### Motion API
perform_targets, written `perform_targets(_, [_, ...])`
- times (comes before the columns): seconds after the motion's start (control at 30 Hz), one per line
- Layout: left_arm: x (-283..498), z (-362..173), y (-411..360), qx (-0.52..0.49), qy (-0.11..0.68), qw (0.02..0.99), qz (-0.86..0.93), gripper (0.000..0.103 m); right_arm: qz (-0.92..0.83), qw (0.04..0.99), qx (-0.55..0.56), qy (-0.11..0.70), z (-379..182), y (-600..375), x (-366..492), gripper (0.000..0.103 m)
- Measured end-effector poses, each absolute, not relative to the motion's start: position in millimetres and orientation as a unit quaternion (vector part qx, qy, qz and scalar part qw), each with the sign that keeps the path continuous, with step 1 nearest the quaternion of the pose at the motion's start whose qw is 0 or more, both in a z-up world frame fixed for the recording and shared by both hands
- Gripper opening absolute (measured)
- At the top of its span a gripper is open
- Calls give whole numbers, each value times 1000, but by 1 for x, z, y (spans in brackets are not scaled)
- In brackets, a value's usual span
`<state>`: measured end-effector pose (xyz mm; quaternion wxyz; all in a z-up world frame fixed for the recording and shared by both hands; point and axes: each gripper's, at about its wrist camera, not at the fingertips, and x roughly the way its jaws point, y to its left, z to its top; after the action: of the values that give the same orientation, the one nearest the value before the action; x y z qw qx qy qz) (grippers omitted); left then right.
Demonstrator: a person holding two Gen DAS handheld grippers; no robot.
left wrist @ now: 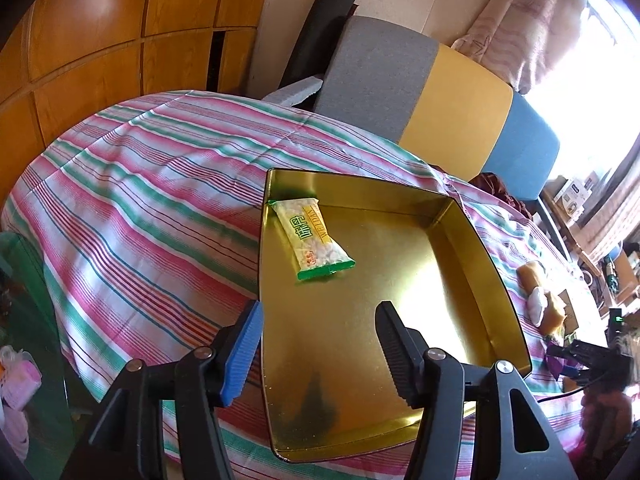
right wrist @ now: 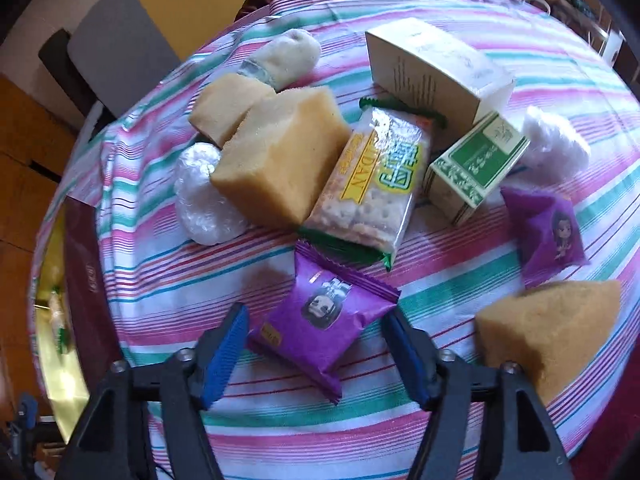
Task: Organize objects
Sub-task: 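Carry the purple candy packet into the gold tray and release it with the right gripper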
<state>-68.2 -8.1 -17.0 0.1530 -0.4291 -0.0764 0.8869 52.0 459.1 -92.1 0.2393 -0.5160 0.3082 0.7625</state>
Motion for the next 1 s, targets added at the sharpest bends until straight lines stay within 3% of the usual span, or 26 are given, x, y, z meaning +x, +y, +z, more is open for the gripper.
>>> perform_targets(0.03, [-68, -17, -9, -429, -78, 152, 887, 59, 764, 242, -517, 300, -91, 457, 50, 33])
perform_targets(0.27, [-64, -15, -23, -421, -84, 146, 891, 59, 804, 204, -503, 245, -61, 426, 45, 31])
perform_targets(0.53, [-55, -15, -46, -418, -88, 126, 895, 60, 868, -8, -474, 144, 4, 303, -20, 31])
perform_targets(0.73, [-54, -20, -67, -424, -102, 109, 894, 60, 843, -110, -519, 86, -26, 199, -90, 31])
perform_targets(1.0, [-56, -25, -78, -427, -111, 99, 892, 62, 806, -125, -575, 70, -79, 126, -148, 31])
